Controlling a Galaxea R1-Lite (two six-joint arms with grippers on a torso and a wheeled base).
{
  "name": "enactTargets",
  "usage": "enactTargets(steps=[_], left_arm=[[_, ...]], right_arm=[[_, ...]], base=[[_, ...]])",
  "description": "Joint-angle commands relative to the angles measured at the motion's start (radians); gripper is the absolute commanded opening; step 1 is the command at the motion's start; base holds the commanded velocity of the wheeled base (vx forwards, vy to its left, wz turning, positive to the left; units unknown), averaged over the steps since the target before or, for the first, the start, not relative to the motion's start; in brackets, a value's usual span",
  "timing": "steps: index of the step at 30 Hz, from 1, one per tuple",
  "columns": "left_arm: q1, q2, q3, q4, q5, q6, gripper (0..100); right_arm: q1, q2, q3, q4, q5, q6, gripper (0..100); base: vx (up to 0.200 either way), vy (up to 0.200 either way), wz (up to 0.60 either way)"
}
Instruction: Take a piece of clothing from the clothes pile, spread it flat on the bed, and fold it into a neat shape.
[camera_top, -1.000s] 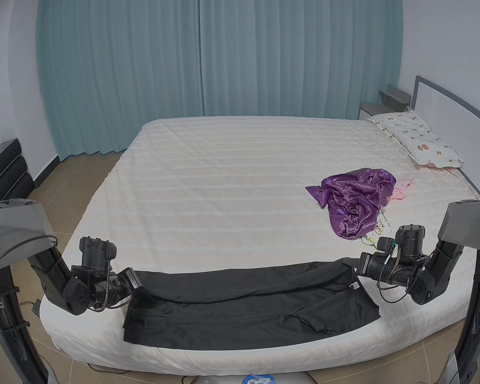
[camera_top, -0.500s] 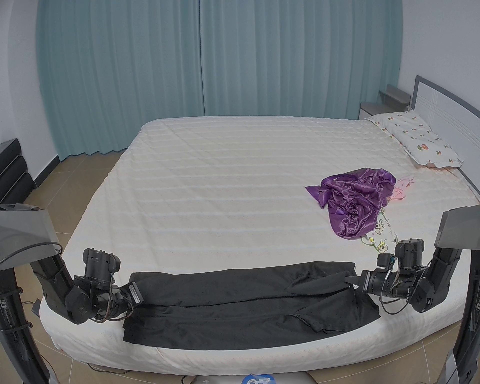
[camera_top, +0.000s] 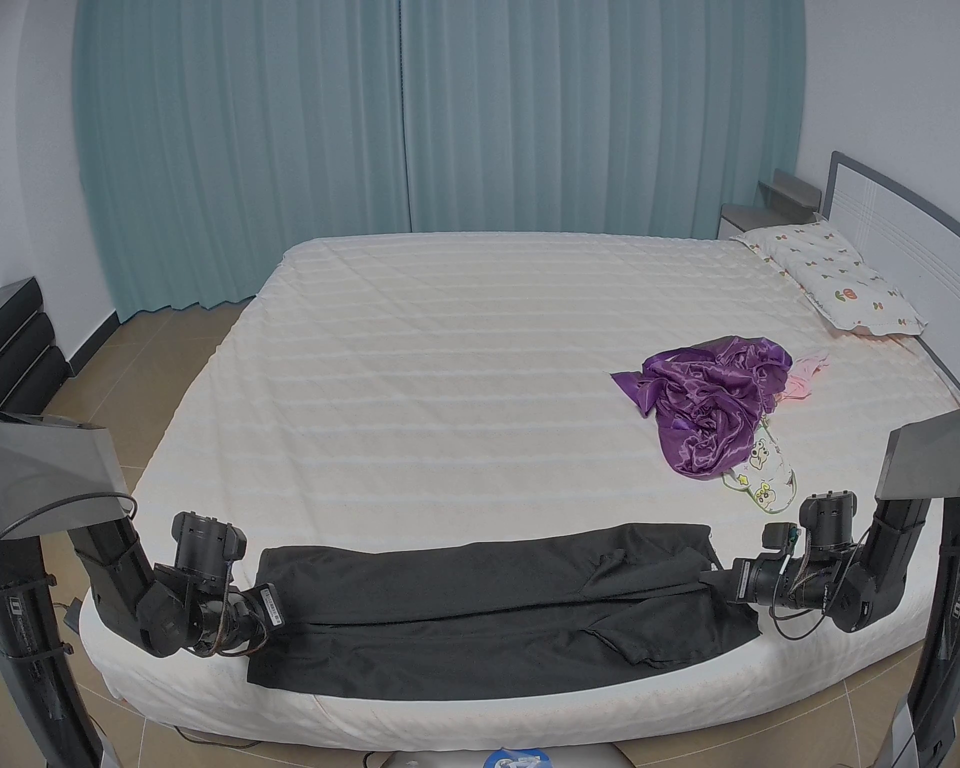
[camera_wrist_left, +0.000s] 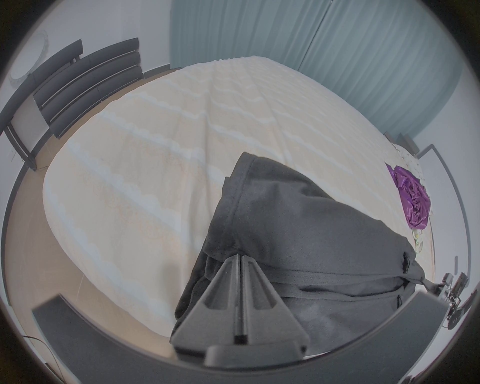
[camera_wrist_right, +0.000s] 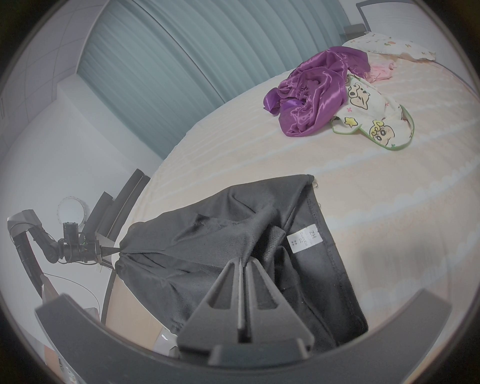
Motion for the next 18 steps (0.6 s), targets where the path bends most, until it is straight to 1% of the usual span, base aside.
enactTargets(steps=[1, 2, 3, 9, 13, 16, 18], left_arm=[[-0.001, 0.031, -0.009, 0.000, 0.000, 0.002, 0], [-0.003, 0.033, -0.009, 0.000, 0.000, 0.000, 100], [-0.009, 0.033, -0.007, 0.002, 0.000, 0.000, 100], [-0.014, 0.025, 0.001, 0.000, 0.002, -0.001, 100], [-0.003, -0.004, 0.019, 0.000, 0.002, -0.001, 100], [0.012, -0.044, 0.039, 0.002, 0.002, -0.001, 100], [0.026, -0.072, 0.056, 0.002, 0.002, -0.001, 100]], right_arm=[[0.011, 0.030, 0.006, -0.007, 0.001, -0.001, 0], [0.016, 0.038, 0.007, -0.013, -0.001, -0.001, 0], [0.022, 0.044, 0.009, -0.027, -0.001, -0.001, 100], [0.028, 0.059, 0.009, -0.069, -0.007, 0.010, 100], [0.007, 0.027, 0.041, -0.121, -0.002, 0.021, 100], [-0.013, -0.008, 0.070, -0.156, -0.002, 0.067, 100], [-0.016, -0.033, 0.098, -0.190, -0.004, 0.121, 100]], base=[[0.000, 0.000, 0.00], [0.000, 0.000, 0.00], [0.000, 0.000, 0.00], [0.000, 0.000, 0.00], [0.000, 0.000, 0.00], [0.000, 0.000, 0.00], [0.000, 0.000, 0.00]])
